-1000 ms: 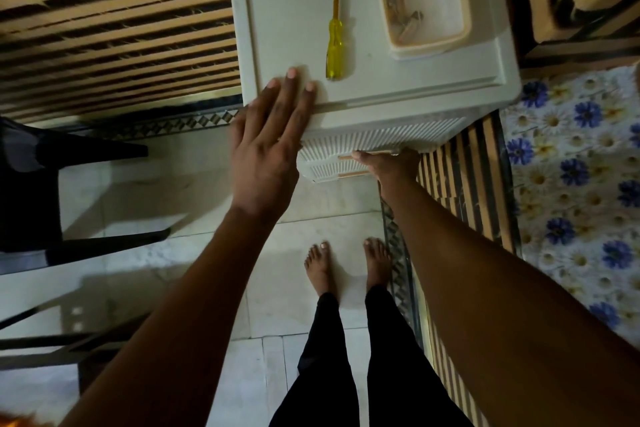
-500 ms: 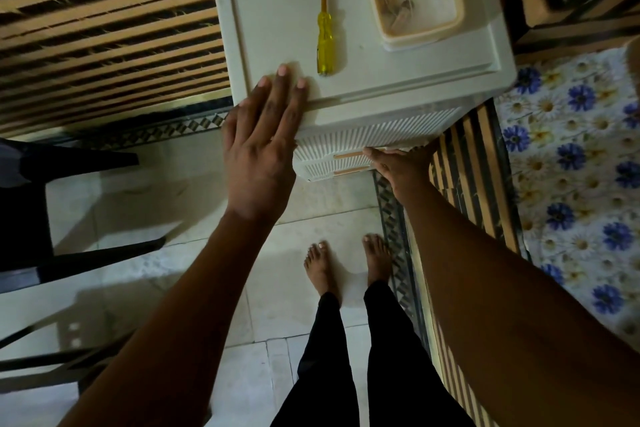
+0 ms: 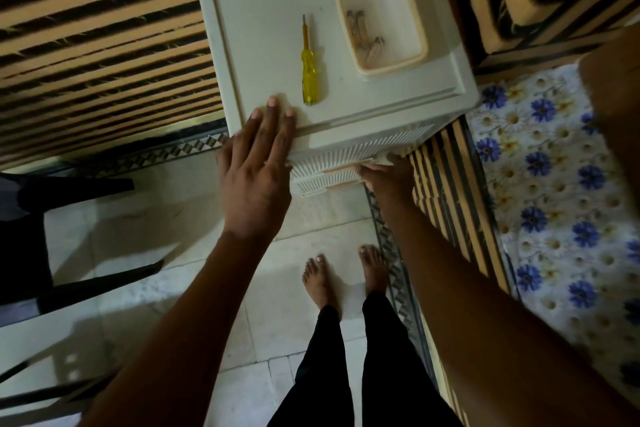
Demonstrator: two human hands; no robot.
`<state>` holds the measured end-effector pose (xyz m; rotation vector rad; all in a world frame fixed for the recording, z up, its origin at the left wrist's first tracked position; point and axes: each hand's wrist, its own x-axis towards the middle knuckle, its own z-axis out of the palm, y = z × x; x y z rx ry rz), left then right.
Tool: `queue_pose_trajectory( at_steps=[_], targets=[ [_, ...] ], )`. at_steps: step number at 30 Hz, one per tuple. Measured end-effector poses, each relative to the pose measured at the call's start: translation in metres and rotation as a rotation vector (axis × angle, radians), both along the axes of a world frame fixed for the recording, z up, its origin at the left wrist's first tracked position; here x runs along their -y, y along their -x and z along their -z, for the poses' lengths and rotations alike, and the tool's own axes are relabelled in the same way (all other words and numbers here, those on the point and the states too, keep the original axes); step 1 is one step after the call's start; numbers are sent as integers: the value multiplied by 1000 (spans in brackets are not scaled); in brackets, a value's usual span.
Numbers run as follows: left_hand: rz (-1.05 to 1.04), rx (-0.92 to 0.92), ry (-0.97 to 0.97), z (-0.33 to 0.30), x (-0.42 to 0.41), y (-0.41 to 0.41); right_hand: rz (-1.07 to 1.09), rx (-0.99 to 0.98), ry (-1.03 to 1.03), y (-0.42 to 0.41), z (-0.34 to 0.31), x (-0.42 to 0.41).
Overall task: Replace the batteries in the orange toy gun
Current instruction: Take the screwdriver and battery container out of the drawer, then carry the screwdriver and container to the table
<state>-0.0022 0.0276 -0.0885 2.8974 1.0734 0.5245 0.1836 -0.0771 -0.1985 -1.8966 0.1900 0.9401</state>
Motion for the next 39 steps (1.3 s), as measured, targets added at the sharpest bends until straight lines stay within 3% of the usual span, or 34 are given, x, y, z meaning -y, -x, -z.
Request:
queue_pose_trajectory(
  at_steps=[7, 11, 19, 28, 33, 39],
  targets=[
    [-127, 33, 253, -46, 0, -21, -13, 812, -86, 19, -111, 22],
    [-216, 76, 360, -72, -16, -56, 14, 1024, -191, -1, -159, 3],
    [-439, 27, 604, -88, -39, -112, -217, 766, 48, -51, -192, -57],
    [-585, 208, 887, -105, -34, -100, -291, 444, 83, -68, -198, -57],
    [-655, 366, 994, -118, -19, -85, -294, 261, -1, -66, -212, -59],
    [-718, 630, 1047, -154, 4, -51, -406, 178, -175, -31, -246, -38]
  ],
)
